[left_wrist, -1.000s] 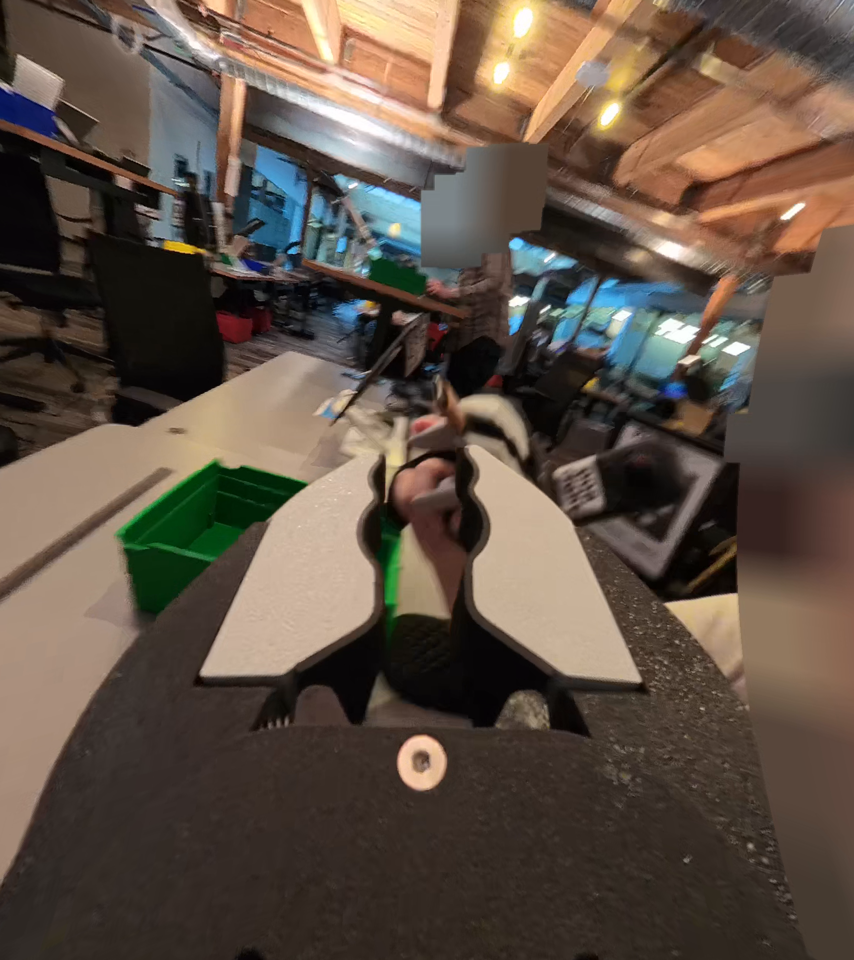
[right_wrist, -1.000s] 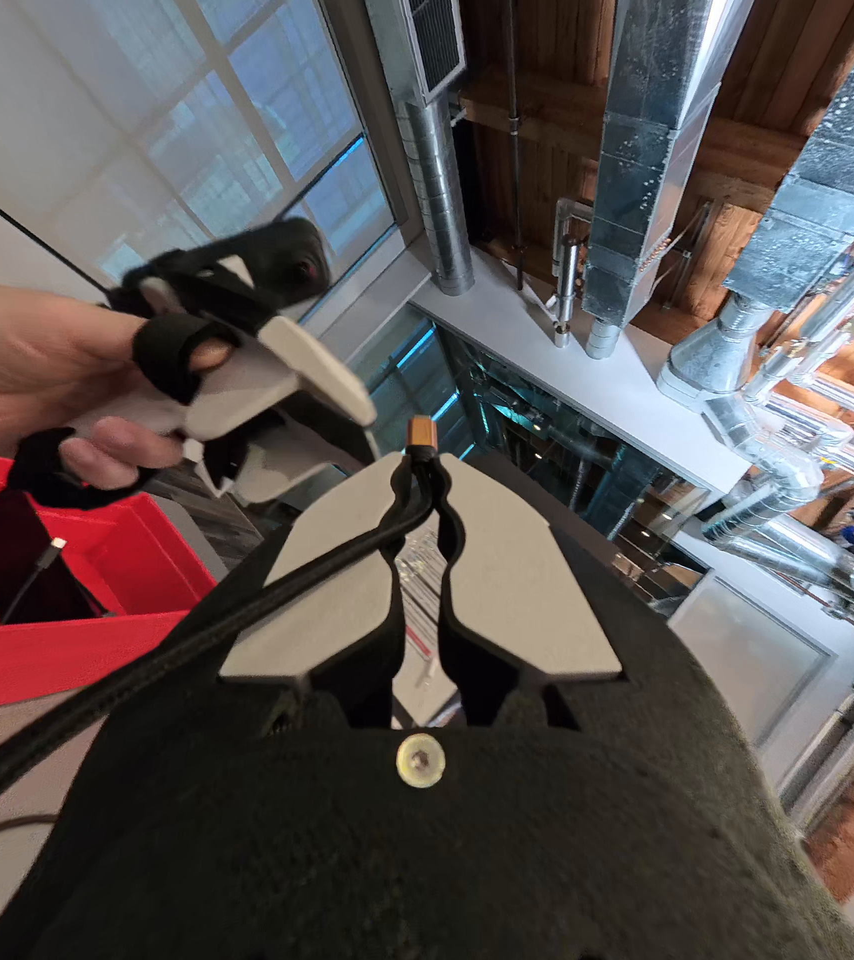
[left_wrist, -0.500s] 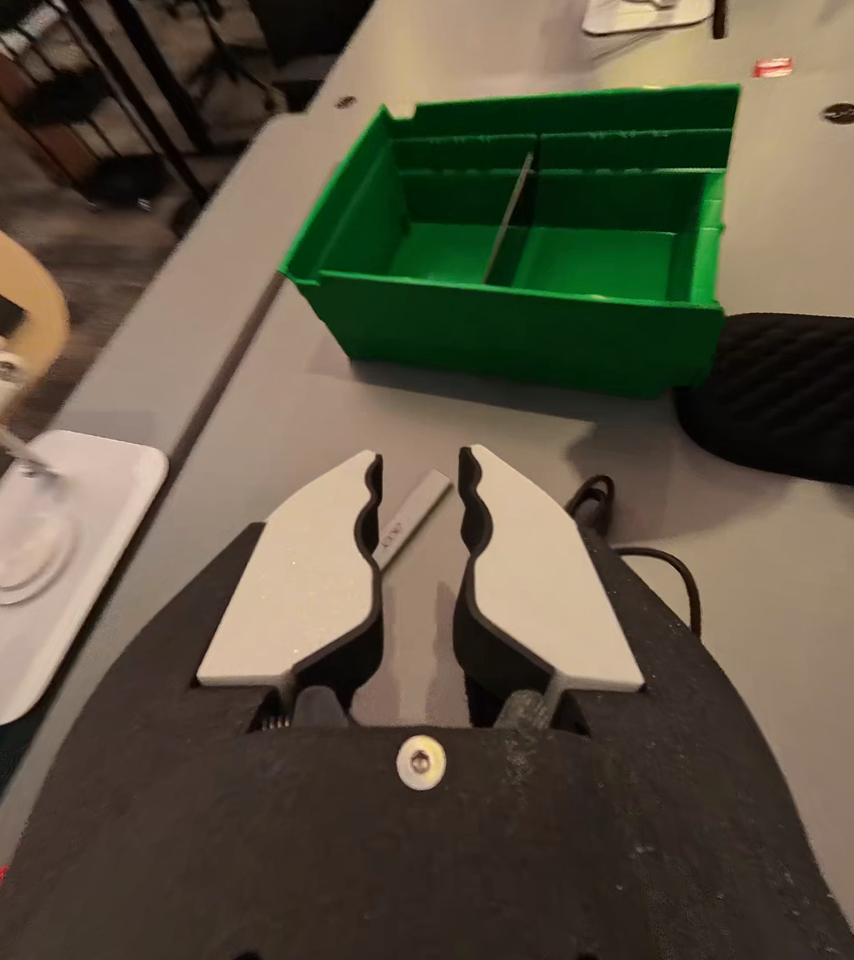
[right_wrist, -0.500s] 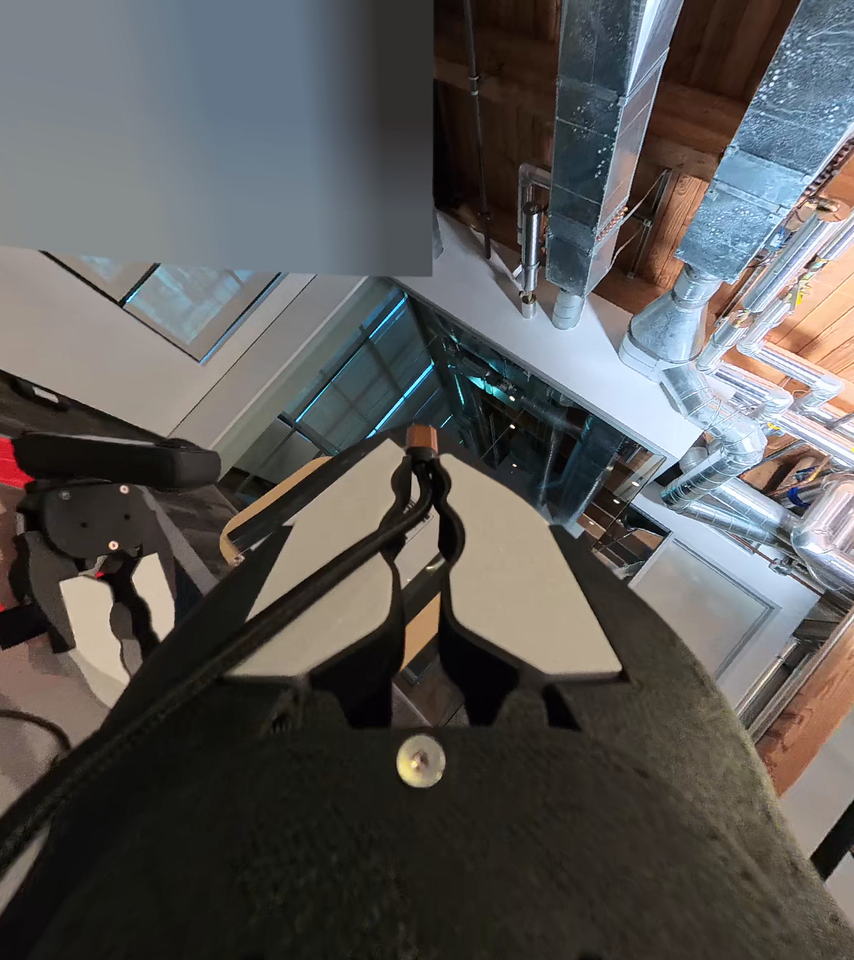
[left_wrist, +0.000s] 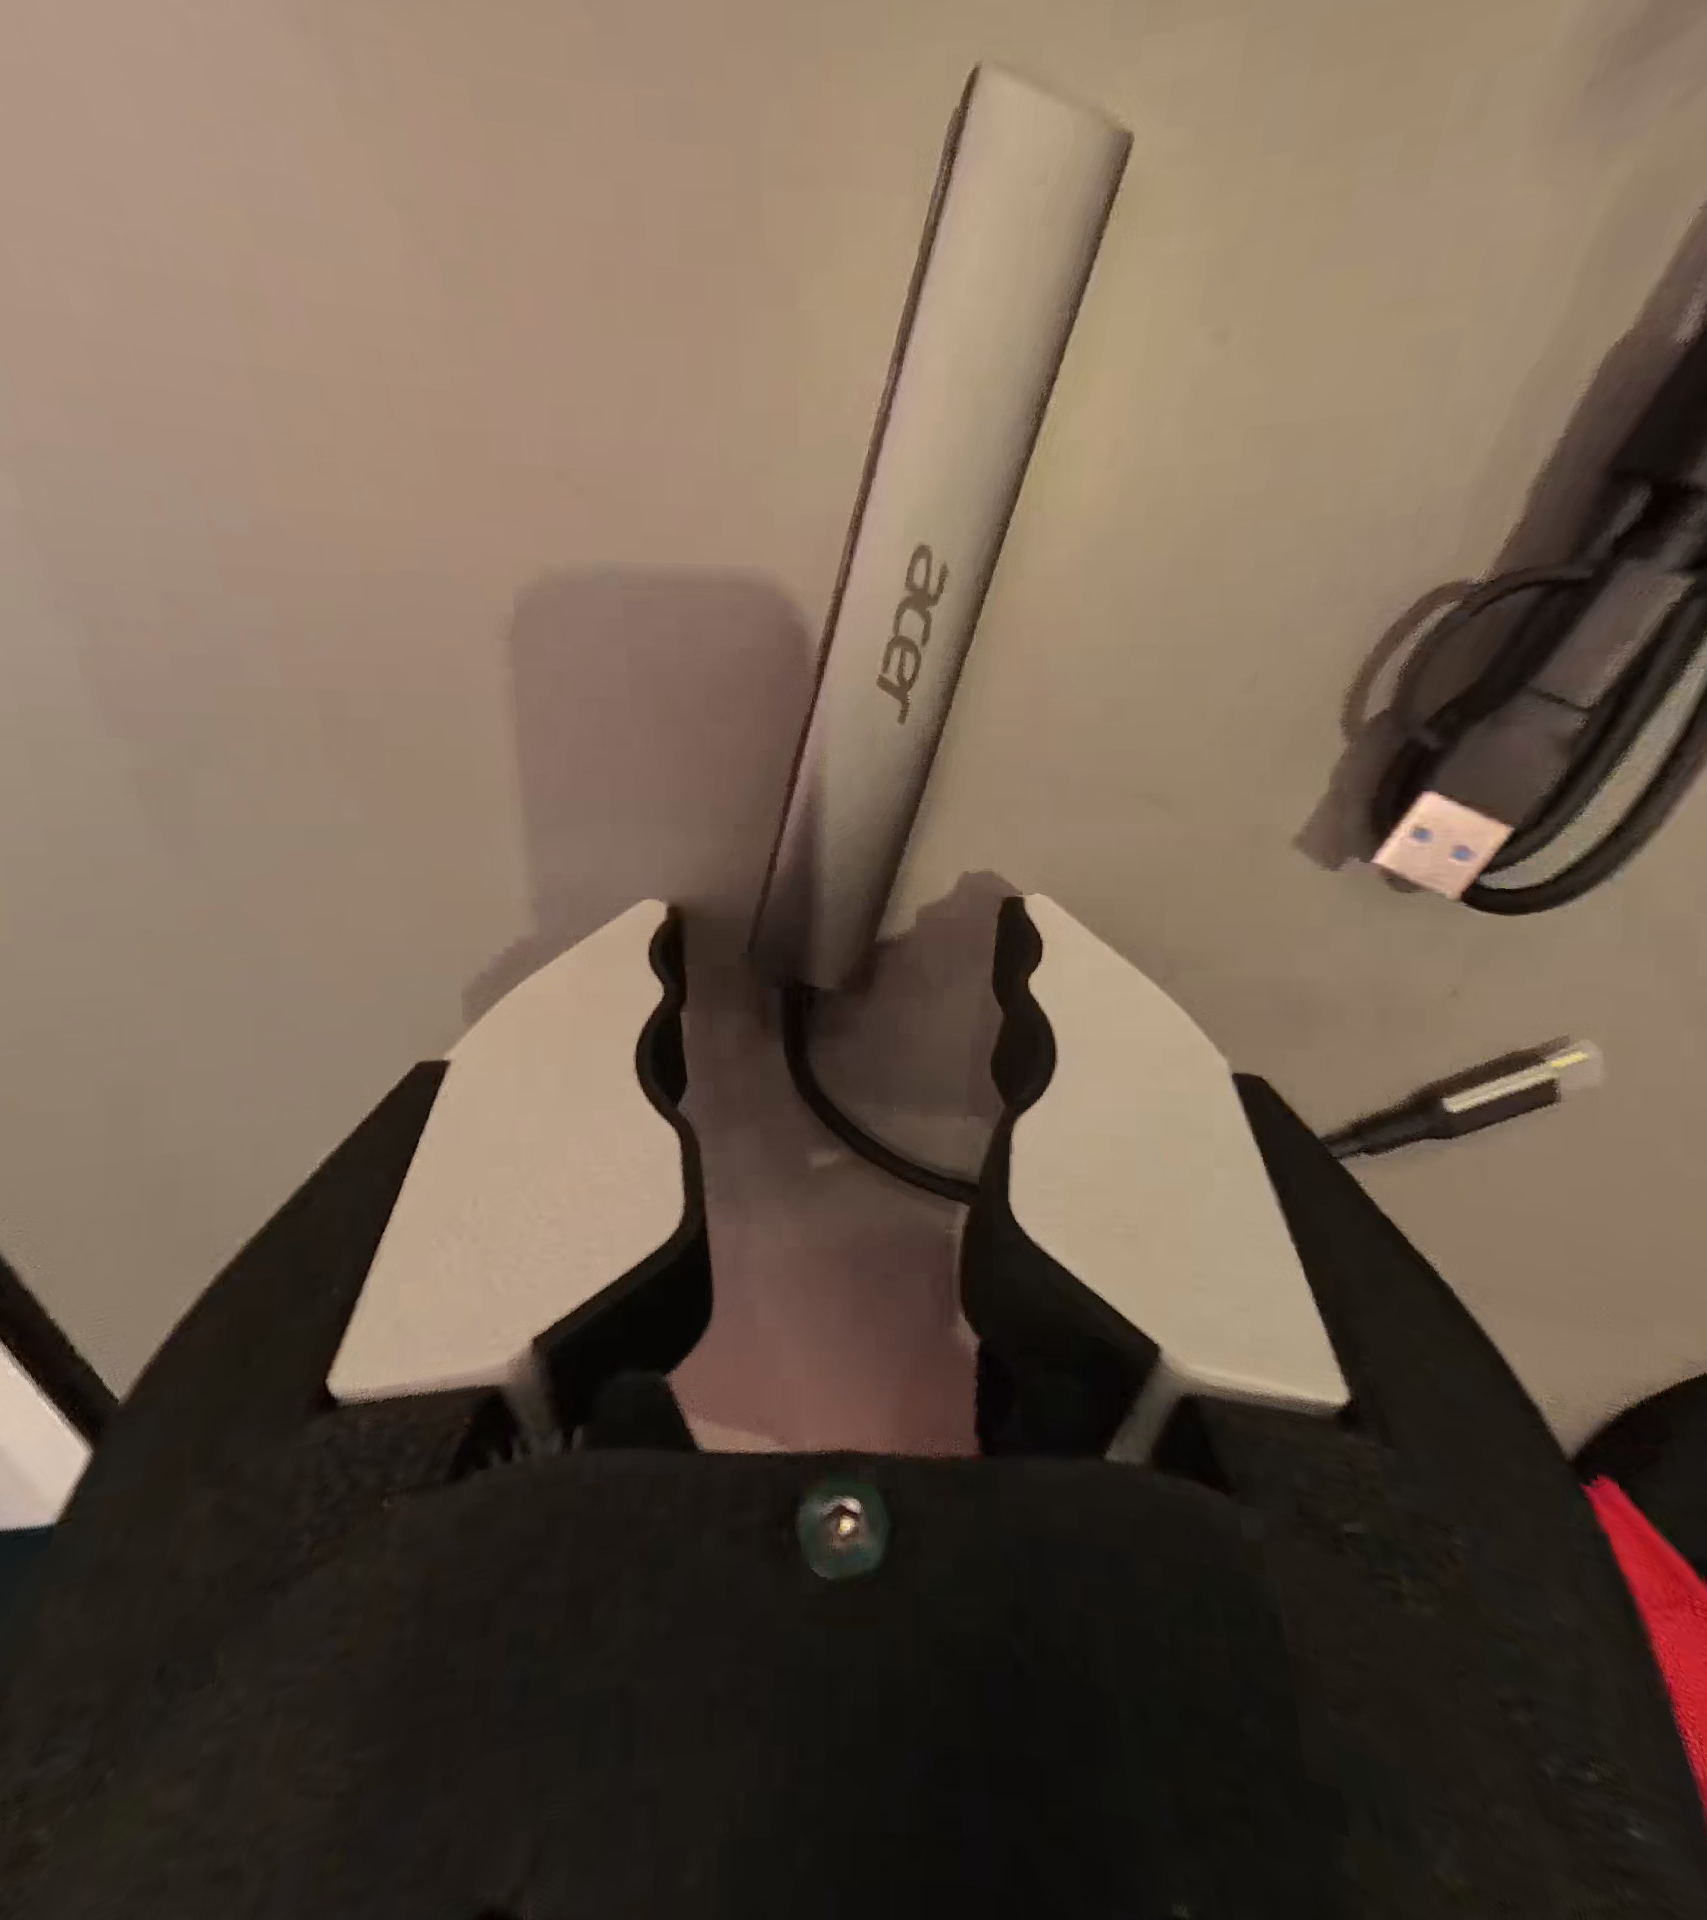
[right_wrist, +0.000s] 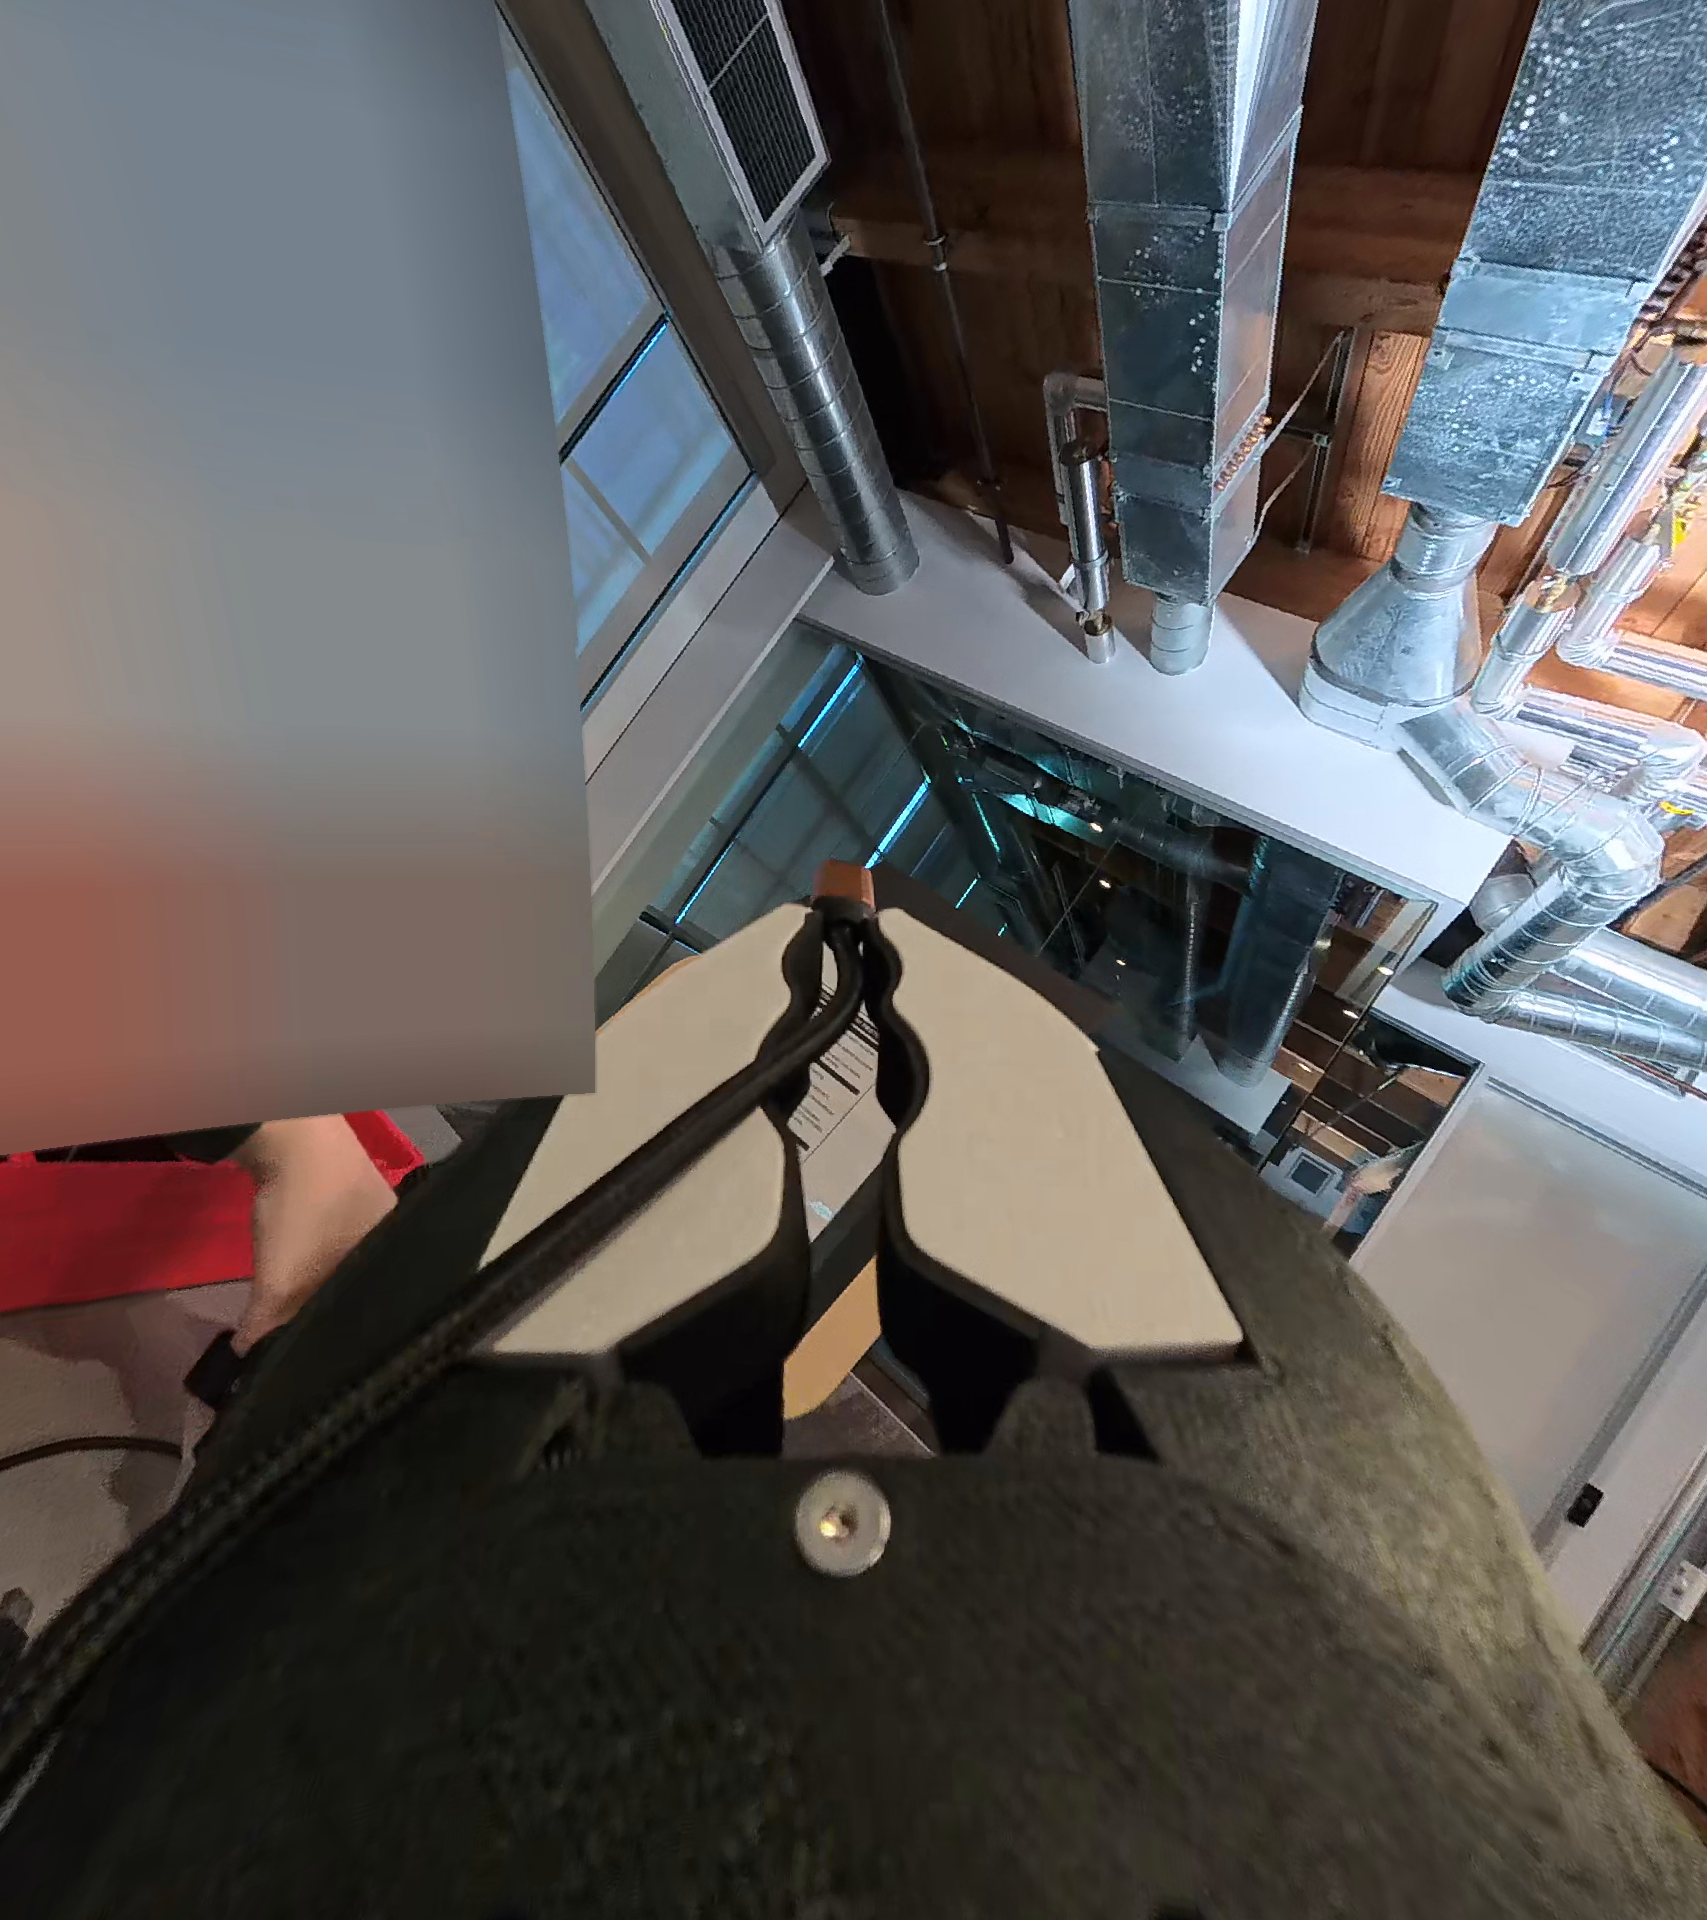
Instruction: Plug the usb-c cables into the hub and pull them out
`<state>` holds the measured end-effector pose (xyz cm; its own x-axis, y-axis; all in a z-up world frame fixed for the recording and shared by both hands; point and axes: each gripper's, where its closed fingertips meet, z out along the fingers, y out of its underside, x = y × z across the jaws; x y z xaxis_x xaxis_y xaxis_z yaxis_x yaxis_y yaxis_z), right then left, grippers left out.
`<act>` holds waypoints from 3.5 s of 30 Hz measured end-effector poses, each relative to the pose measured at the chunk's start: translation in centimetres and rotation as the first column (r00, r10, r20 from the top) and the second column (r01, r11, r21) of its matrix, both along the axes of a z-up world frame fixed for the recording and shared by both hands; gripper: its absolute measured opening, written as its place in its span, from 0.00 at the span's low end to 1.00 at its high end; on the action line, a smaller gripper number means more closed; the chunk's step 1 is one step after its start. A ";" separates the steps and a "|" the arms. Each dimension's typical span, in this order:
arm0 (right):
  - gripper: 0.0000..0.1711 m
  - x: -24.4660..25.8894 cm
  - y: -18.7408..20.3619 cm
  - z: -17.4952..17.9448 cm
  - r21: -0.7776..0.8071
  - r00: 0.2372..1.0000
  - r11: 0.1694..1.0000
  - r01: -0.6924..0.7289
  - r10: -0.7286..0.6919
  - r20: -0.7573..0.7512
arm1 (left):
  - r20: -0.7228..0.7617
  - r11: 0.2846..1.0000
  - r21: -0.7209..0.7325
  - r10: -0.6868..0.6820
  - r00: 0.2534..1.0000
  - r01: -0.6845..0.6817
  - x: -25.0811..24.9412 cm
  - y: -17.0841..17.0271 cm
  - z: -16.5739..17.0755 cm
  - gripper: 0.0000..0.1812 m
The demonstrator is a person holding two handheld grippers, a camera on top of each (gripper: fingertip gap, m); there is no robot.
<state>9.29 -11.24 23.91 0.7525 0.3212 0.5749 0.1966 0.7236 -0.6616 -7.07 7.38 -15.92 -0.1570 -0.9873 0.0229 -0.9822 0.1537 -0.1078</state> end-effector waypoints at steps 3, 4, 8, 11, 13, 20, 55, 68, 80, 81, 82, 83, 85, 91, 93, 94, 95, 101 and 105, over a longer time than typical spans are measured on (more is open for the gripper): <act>0.04 -0.1 -0.1 -0.1 0.001 1.000 1.000 -0.016 0.016 0.004 | 0.004 0.999 0.027 -0.044 0.999 0.044 0.5 0.3 -0.3 0.19; 0.04 -0.1 0.0 -0.1 0.000 1.000 1.000 -0.017 0.017 0.004 | -0.002 0.998 0.030 -0.048 0.999 0.048 0.5 0.4 -0.2 0.13; 0.04 0.2 0.3 -0.2 -0.007 1.000 1.000 -0.016 0.016 0.002 | -0.060 0.987 0.124 -0.092 0.994 0.099 0.3 1.0 -0.1 0.12; 0.04 0.5 0.2 -0.2 -0.009 1.000 1.000 -0.027 0.027 -0.011 | -0.095 0.970 0.224 -0.076 0.993 0.095 0.0 2.1 1.5 0.12; 0.04 0.6 0.1 -0.1 -0.005 0.999 1.000 -0.030 0.030 -0.015 | -0.092 0.937 0.336 -0.067 0.993 0.095 0.1 3.5 3.9 0.12; 0.04 0.7 0.1 -0.1 0.000 1.000 1.000 -0.026 0.026 -0.016 | -0.046 0.472 0.877 -0.092 0.995 0.084 0.7 7.8 16.7 0.12; 0.04 0.1 -1.4 0.4 0.038 0.995 0.995 -0.092 0.093 -0.024 | -0.070 0.168 0.979 -0.271 0.960 0.119 -0.4 -12.4 5.6 0.17; 0.04 -0.4 -1.0 0.1 0.022 0.995 0.995 -0.096 0.097 -0.004 | -0.100 0.319 0.932 -0.235 0.967 0.173 -0.4 -10.5 2.8 0.07; 0.04 -1.5 2.0 -1.2 -0.118 0.998 0.991 -0.056 0.058 0.015 | 0.341 0.356 0.897 -0.179 0.923 -0.263 0.7 -6.8 13.9 0.05; 0.04 -1.9 2.6 -1.4 -0.141 0.999 0.989 -0.039 0.042 0.023 | 0.378 0.341 0.891 -0.188 0.907 -0.300 0.9 -6.3 15.4 0.05; 0.04 -2.3 3.2 -1.7 -0.165 0.999 0.986 -0.020 0.026 0.032 | 0.414 0.326 0.883 -0.199 0.888 -0.339 1.2 -5.9 16.9 0.05; 0.04 -2.9 3.8 -2.1 -0.185 0.999 0.983 -0.001 0.010 0.046 | 0.450 0.305 0.874 -0.207 0.869 -0.380 1.4 -5.4 18.4 0.05; 0.04 -4.1 4.8 -2.7 -0.211 0.997 0.976 0.043 -0.028 0.077 | 0.507 0.282 0.851 -0.225 0.832 -0.442 1.7 -4.5 21.1 0.05; 0.04 -8.9 7.2 -4.8 -0.244 0.980 0.960 0.139 -0.099 0.170 | 0.614 0.173 0.789 -0.263 0.745 -0.589 0.5 -2.4 27.4 0.06; 0.04 -10.6 7.6 -5.5 -0.238 0.974 0.958 0.157 -0.111 0.198 | 0.645 0.161 0.761 -0.300 0.703 -0.629 -0.2 -2.7 28.3 0.05; 0.04 -11.6 7.6 -5.8 -0.229 0.971 0.960 0.162 -0.113 0.212 | 0.641 0.142 0.761 -0.320 0.698 -0.633 -0.7 -2.9 28.5 0.05; 0.04 -12.5 7.6 -6.2 -0.218 0.967 0.962 0.165 -0.114 0.228 | 0.624 0.107 0.769 -0.335 0.706 -0.630 -1.2 -3.0 28.7 0.05; 0.04 -16.0 7.8 -7.8 -0.123 0.933 0.964 0.238 -0.191 0.305 | 0.602 0.055 0.773 -0.380 0.703 -0.632 -1.7 -3.5 29.3 0.05; 0.04 -16.4 8.6 -8.5 -0.150 0.939 0.958 0.246 -0.198 0.280 | 0.613 0.063 0.759 -0.403 0.680 -0.648 -1.5 -4.2 29.9 0.05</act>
<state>-7.08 -2.60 15.41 0.6487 0.2794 0.7079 0.5208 0.5153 -0.6806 -8.57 3.17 13.99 0.5247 -0.0200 -0.8511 -0.7298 0.5041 -0.4618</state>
